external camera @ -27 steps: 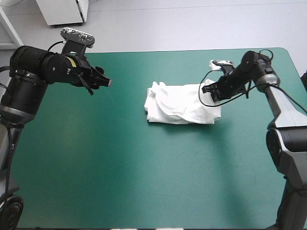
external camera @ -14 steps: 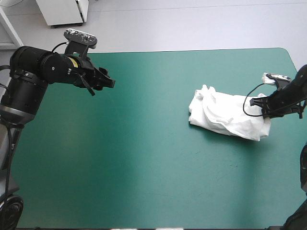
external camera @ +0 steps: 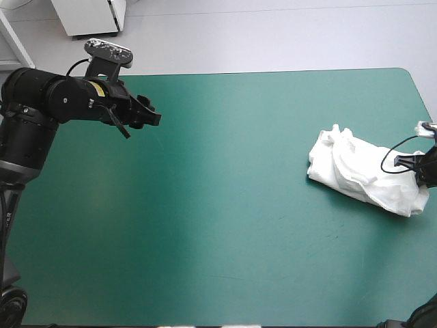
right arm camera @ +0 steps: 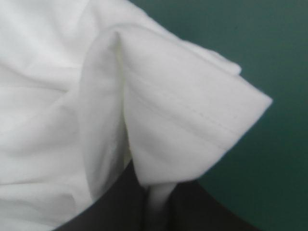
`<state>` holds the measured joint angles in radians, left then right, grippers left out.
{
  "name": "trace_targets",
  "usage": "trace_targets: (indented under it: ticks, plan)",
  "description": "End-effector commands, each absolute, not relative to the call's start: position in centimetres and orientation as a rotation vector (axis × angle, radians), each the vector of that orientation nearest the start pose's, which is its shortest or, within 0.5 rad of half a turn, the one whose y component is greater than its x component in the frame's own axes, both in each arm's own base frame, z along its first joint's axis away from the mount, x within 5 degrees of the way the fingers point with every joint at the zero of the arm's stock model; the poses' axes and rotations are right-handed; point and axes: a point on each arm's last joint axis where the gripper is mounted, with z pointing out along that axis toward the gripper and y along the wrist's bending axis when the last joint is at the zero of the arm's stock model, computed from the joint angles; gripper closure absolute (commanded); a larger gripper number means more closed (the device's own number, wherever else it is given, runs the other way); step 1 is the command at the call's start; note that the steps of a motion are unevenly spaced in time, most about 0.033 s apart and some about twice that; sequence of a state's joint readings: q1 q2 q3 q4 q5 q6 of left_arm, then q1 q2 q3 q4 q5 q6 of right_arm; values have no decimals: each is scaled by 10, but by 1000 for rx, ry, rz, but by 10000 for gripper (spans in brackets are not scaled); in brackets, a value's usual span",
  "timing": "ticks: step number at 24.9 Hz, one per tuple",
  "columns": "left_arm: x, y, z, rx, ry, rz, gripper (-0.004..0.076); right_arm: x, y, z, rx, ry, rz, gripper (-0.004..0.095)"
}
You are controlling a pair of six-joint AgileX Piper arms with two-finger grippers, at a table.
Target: Fold the cloth
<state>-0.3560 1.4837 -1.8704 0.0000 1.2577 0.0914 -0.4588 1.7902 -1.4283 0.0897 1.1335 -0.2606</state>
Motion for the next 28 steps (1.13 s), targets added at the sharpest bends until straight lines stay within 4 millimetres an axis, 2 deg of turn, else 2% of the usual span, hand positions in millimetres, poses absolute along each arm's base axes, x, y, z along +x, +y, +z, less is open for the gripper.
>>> trace_targets:
  ticks: [1,3,5,6,8,10,14,17,22,25,28]
  plan:
    - [253,-95,499,511,2236,-155,270,318,-164,280,394,2847,-21,796]
    - [252,-95,499,512,2236,-154,284,313,-173,280,474,2812,43,531]
    - [252,-95,499,519,2236,-151,286,312,-175,280,486,2812,30,368]
    - [252,-95,499,519,2236,-151,286,312,-176,280,489,2804,29,333]
    - [252,-95,499,521,2236,-150,286,311,-180,282,507,2788,14,315]
    - [252,-95,499,524,2239,-149,286,314,-185,292,535,2742,12,315]
    - [247,-93,502,525,2225,-144,286,327,-183,339,503,2579,79,315]
    - [247,-92,503,524,2223,-138,286,336,-172,378,459,2433,231,315]
    - [247,-92,503,534,2212,-125,286,344,-125,440,207,2113,692,329]
    - [248,-89,503,527,2211,-79,286,344,-85,460,40,2025,804,329]
    - [250,-88,505,515,2184,-71,286,346,-38,464,-116,2057,829,329]
